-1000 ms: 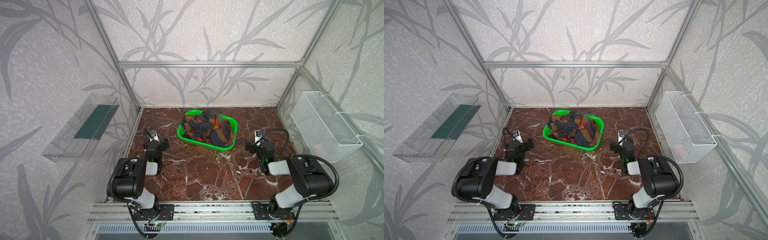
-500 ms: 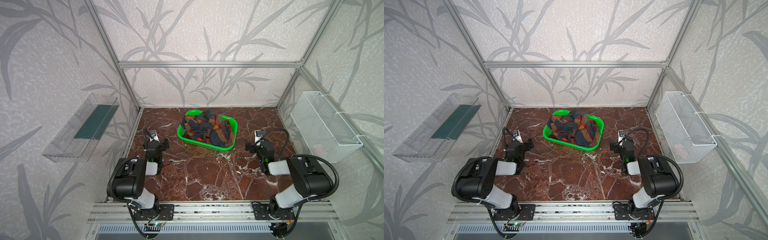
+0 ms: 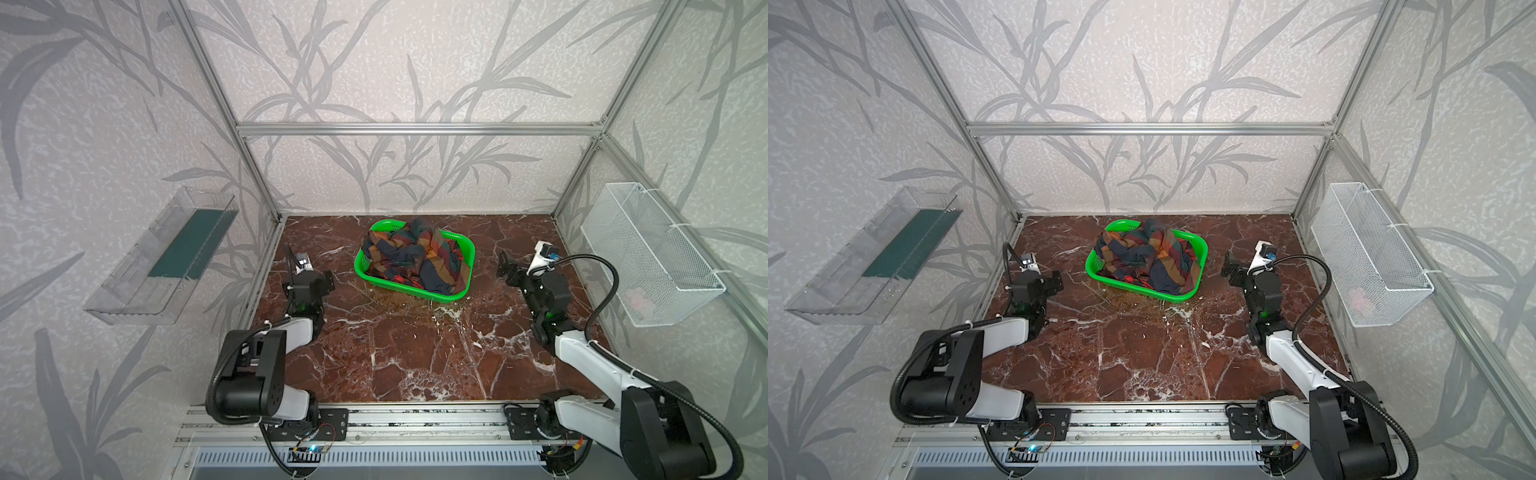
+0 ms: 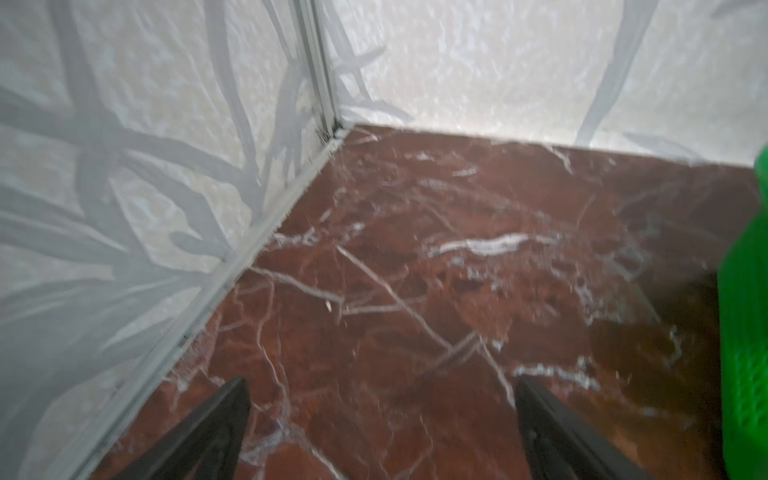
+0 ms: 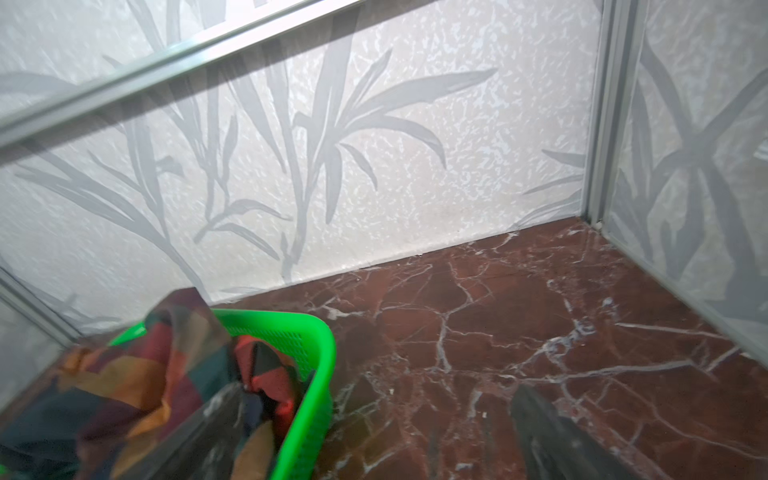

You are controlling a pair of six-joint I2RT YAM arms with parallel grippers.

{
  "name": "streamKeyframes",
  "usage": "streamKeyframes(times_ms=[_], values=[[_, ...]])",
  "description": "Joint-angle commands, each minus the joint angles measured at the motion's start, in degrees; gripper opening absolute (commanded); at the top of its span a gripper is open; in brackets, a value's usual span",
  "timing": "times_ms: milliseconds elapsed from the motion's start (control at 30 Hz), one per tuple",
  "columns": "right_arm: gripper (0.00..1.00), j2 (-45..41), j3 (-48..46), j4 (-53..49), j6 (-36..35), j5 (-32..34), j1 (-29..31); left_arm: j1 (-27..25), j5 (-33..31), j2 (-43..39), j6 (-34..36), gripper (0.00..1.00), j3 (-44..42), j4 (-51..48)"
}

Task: Fold and stack the long sleeve shirts
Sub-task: 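Reach the right gripper into the green basket and grasp the multicolour shirt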

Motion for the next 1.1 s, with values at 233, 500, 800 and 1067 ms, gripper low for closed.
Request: streamKeyframes(times_ms=[233, 500, 800, 1067], values=[[1.00, 8.21, 21.14, -35.08, 12.90, -16.80, 6.36, 0.01, 8.92, -24.90, -31.76, 0.99, 9.81, -30.74], [0.92, 15.30, 29.67, -51.27, 15.68, -9.89, 16.95, -1.98, 8.48, -41.63, -27.72, 0.99, 6.05, -41.63], [0.81, 18.30, 28.31, -52.16, 17.82, -3.52, 17.96, -7.04, 1.39, -45.74, -21.85, 0.99, 5.98, -49.73], [0.74, 23.77, 30.86, -51.30, 19.89, -6.32, 18.26, -7.02, 3.51, -44.46, -22.51, 0.99, 6.52, -50.37]])
